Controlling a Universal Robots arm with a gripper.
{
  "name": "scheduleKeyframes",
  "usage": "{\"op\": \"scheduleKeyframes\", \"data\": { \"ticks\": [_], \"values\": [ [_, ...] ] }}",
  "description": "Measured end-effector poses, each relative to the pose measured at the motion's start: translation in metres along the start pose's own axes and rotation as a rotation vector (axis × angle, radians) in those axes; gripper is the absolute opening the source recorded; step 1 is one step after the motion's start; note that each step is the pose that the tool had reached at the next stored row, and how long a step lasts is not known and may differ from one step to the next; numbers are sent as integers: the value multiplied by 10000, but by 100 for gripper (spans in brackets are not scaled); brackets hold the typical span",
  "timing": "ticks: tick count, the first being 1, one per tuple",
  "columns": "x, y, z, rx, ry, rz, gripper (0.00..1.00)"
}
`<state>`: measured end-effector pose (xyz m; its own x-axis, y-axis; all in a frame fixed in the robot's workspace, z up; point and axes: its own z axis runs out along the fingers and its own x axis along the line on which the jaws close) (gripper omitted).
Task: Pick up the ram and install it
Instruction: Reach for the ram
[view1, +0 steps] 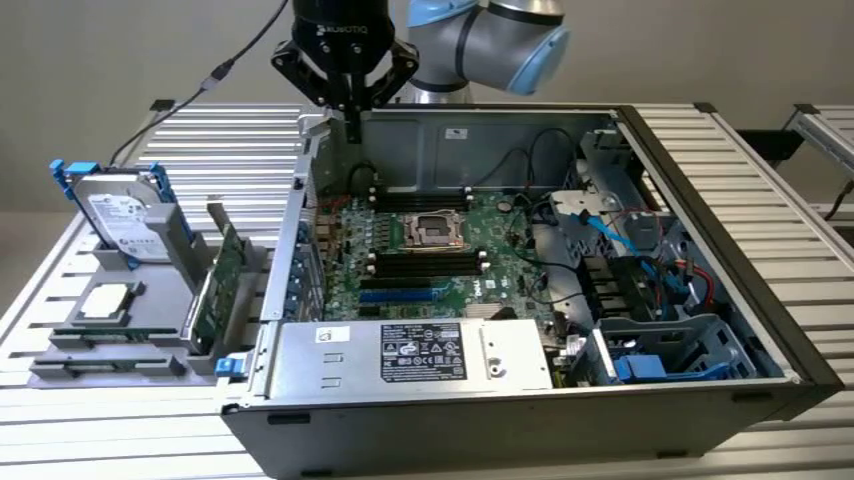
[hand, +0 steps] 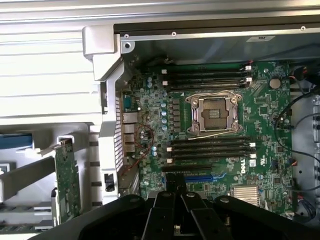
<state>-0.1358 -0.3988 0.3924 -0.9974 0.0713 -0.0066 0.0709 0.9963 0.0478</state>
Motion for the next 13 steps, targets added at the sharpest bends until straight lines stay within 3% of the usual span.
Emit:
{"op": "scheduleKeyframes", "data": {
  "ticks": [8,10,13],
  "values": [
    [331,-25,29,33,458,21,11],
    [419,-32,43,36,503,24,11],
    [555,-46,61,36,503,24,11]
  ]
}}
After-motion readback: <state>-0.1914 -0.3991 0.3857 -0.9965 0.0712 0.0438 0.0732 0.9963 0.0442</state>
